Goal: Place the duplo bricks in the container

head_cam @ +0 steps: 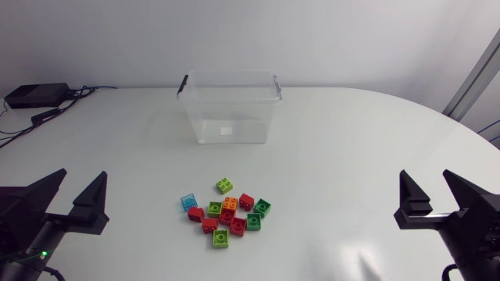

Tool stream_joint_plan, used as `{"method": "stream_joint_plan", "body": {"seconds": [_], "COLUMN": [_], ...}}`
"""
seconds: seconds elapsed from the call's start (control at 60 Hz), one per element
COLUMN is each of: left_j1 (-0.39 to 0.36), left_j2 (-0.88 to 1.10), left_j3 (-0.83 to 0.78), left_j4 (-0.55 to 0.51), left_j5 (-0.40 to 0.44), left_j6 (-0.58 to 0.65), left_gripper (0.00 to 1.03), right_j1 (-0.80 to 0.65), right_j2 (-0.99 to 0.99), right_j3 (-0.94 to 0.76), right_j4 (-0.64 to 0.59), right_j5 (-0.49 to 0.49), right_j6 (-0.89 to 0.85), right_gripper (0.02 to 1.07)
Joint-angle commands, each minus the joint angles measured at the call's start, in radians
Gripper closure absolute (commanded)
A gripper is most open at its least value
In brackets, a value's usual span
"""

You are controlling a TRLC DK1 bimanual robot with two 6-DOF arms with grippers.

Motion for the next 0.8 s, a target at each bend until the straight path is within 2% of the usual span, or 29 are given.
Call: {"method": "stream_joint_plan", "body": {"seconds": [0.0,0.783], "left_j1": [-0.002,-0.003], "left_j2": [-0.014,-0.018], "left_j3": [-0.02,-0.014], "left_j4": [0.004,0.005], "left_j5": [-0.001,-0.003], "left_j6": [0.005,0.003], "left_gripper": [0.05,0.05], "right_j1": [0.0,0.016], "right_j2": [-0.006,-0.007], "right_j3": [-0.037,-0.037], "right_j4": [-0.022,-0.025], "right_j5": [-0.01,-0.01], "right_j6": [0.015,0.012], "right_gripper": [0.06,0.06]}}
